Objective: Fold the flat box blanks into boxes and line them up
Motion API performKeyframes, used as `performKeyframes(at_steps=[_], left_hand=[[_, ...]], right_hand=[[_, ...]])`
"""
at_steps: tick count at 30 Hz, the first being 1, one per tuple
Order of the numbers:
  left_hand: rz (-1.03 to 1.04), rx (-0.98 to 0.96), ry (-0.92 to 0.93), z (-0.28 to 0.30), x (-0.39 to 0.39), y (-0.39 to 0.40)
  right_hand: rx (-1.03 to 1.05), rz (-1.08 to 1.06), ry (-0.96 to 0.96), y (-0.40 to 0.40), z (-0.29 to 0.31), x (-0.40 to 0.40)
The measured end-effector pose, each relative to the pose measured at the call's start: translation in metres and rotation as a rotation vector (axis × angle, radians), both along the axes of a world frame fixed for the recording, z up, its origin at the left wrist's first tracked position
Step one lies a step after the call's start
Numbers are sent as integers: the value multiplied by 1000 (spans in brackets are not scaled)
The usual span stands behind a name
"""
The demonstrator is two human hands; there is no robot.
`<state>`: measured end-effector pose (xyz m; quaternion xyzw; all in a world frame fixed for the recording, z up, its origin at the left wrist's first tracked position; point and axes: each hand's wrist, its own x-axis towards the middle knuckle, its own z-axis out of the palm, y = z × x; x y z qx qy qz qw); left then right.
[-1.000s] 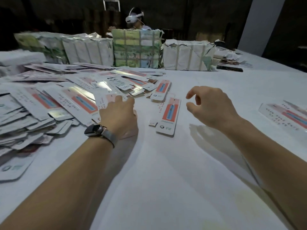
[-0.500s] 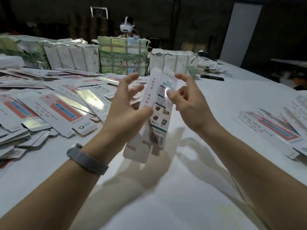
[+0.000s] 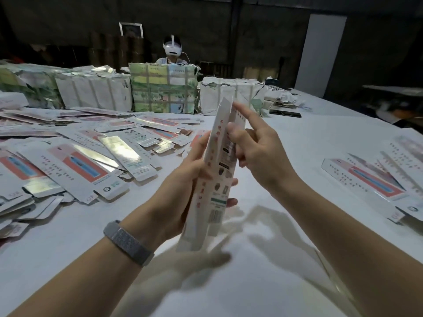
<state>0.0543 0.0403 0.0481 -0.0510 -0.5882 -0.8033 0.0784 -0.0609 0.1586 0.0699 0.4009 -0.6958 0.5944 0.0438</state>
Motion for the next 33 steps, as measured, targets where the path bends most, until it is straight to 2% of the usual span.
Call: performKeyframes(at_steps=[3,6,9,11,13,16,19,21,25,30,33], left_hand=[[2,-155,-34,1,-2,2],[162,-227,-5,0,-2,5],[305,-226,95,-5,-1,4],[343,-173,97,-5,-2,2],[306,-101,57,-1,0,2],[118,70,-2,0,3,1],[-57,234,-35,1,5,1],[-79,153,-67,2,5,-2],[-21,27,-64,0,3,-5],[15,30,-49,-2,-2,2],[96,-25,-82,-3,-4,7]], right_hand=[[-6,30,-47,-1,0,5],[-60,64,-120,-2,2,10],[-106,96,-161,-1,5,11],[-124,115,-163,-1,5,12],[-145,134,-128,-1,4,14],[-128,120,-80,-1,4,14],[-6,-67,94,-1,4,12],[51,-162,177,-2,4,11],[61,-185,114,-6,7,17],[-86,-204,120,-3,16,25],[-131,-198,47,0,22,26]])
